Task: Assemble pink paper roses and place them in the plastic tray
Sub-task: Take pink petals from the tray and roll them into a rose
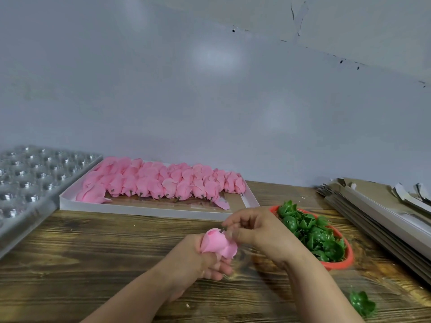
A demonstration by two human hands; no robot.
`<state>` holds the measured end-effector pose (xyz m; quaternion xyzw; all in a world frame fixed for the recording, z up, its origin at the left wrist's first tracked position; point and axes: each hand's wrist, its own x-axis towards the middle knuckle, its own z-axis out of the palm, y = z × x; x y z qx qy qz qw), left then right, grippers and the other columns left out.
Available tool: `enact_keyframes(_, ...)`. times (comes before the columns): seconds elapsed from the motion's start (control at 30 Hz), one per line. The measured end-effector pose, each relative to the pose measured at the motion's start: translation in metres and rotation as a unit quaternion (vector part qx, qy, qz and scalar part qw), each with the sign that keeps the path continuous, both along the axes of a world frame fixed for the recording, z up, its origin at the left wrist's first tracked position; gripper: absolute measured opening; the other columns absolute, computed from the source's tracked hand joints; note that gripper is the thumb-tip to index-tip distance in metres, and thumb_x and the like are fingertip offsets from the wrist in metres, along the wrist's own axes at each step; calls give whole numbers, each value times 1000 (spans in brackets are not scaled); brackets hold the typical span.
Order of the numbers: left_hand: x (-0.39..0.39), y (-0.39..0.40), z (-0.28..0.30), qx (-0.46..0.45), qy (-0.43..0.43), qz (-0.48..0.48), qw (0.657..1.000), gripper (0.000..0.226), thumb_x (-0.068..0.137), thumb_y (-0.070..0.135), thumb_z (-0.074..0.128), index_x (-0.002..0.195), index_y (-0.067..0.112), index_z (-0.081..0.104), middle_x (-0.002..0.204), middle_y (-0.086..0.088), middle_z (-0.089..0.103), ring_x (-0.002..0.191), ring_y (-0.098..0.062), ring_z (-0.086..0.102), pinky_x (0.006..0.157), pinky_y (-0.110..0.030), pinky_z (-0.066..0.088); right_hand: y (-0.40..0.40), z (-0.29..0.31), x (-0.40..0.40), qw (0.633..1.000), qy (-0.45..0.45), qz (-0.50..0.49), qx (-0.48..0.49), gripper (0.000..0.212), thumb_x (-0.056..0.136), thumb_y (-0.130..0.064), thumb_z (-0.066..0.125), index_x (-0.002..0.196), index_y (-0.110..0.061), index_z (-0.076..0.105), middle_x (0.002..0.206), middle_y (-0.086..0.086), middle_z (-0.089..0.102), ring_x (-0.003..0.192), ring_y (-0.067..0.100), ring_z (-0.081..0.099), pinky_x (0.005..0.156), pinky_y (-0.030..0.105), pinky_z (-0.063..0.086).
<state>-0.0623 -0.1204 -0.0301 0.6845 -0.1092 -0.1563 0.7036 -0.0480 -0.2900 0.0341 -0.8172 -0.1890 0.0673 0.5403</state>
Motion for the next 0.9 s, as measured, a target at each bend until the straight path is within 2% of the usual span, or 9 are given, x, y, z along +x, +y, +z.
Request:
enact_keyframes(0.17,0,0,1,5,-2,-12,1000,30,86,-14,50,100,6,66,87,-6,73,87,-23,72,68,-24,53,1,-1,0,998,29,47,33,25,80,8,66,99,-8,65,72,9,61,51,12,58,52,23,48)
enact_keyframes(0.3,0,0,2,3,-14,-19,1000,22,80,-8,59,90,9,68,88,-8,72,88,-23,72,69,-24,53,3,3,-4,996,0,79,-37,38,80,-1,70,108,-26,64,71,-5,63,65,11,58,64,23,48)
enact_keyframes(0.43,-1,0,3,13,-16,-36,999,20,75,0,63,90,10,70,86,-7,73,84,-21,72,68,-24,53,6,11,-11,986,-33,122,-105,37,77,-7,69,106,-32,66,73,-5,69,67,9,63,67,18,49)
enact_keyframes(0.53,-2,1,4,34,-10,-53,998,19,84,-7,60,95,7,68,85,-8,73,83,-19,71,69,-24,53,11,10,-14,981,-55,123,-140,24,73,-10,67,95,-21,70,75,10,69,66,17,63,69,41,53)
enact_keyframes(0.6,-4,2,6,44,-13,-71,996,20,86,-3,62,102,9,65,94,-11,72,89,-20,70,76,-28,54,11,8,-14,982,-55,108,-144,19,71,-13,65,89,-17,70,74,13,69,66,20,61,68,44,52)
enact_keyframes(0.67,-5,4,9,17,-13,-94,995,51,80,-2,65,127,14,52,118,-13,65,107,-24,66,92,-36,53,8,6,-11,987,-50,68,-137,18,69,-15,66,86,-16,70,69,6,65,64,19,57,65,41,47)
enact_keyframes(0.73,-5,6,12,-33,-15,-75,997,92,72,5,70,149,26,23,139,0,50,121,-17,58,97,-32,51,4,6,-7,990,-47,22,-130,17,67,-16,66,83,-16,70,69,3,64,63,20,59,65,44,51)
enact_keyframes(0.8,-5,7,18,4,-86,3,996,116,65,31,81,150,41,2,150,17,33,134,-2,40,96,-17,42,4,5,-5,988,-53,-4,-143,14,68,-12,65,81,-15,70,73,9,69,64,24,65,68,45,55)
enact_keyframes(0.9,-8,5,20,123,-219,112,961,123,55,53,85,139,62,-4,152,29,20,141,2,19,110,-26,22,11,2,-6,984,-67,-34,-160,11,72,-7,66,80,-13,69,69,13,68,57,17,59,60,37,51)
